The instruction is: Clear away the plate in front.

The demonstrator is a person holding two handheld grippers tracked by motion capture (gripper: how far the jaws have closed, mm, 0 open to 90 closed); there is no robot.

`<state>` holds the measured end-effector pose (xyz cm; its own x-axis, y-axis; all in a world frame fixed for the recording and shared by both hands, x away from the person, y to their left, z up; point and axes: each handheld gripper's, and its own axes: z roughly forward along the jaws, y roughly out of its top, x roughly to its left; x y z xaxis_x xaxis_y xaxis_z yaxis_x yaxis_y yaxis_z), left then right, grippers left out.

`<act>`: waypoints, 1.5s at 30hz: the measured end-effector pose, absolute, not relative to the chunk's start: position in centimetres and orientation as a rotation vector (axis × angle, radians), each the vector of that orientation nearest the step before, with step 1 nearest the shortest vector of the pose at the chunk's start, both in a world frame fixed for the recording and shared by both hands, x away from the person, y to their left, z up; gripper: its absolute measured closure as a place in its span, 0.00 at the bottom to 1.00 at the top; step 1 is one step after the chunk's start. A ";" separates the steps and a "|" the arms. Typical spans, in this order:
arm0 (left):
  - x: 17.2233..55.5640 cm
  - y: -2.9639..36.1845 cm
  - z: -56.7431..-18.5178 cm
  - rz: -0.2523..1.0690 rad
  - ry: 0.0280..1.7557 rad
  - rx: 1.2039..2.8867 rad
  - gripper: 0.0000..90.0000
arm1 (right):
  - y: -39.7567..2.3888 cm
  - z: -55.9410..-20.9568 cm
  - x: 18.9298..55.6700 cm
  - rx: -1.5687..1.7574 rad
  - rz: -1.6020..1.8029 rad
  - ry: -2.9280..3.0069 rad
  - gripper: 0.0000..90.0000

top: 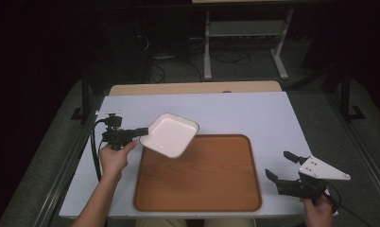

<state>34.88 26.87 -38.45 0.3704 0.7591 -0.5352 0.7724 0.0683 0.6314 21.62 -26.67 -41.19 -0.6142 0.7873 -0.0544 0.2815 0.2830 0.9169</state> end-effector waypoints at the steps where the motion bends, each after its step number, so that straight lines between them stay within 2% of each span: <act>1: 34.8 26.8 -38.7 -0.018 1.377 1.674 0.99 | -26.7 -41.2 21.6 0.956 1.309 2.049 0.14; 21: 33.9 24.0 -41.1 -0.058 1.372 1.704 0.99 | -26.5 -41.2 21.6 0.945 1.308 2.061 0.14; 35: 32.7 21.6 -42.4 -0.012 1.365 1.806 0.99 | -26.5 -41.2 21.7 0.937 1.306 2.065 0.14; 41: 32.2 21.4 -42.9 0.030 1.379 1.874 0.99 | -26.5 -41.2 21.7 0.937 1.306 2.066 0.14; 45: 31.7 21.5 -43.3 0.028 1.392 1.860 0.99 | -26.5 -41.2 21.7 0.937 1.306 2.066 0.14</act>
<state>31.65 21.54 -43.30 0.3954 0.8165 -0.4208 0.7987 -0.0793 0.5965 21.68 -26.45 -41.23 -0.6267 0.7769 -0.0614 0.2776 0.2962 0.9139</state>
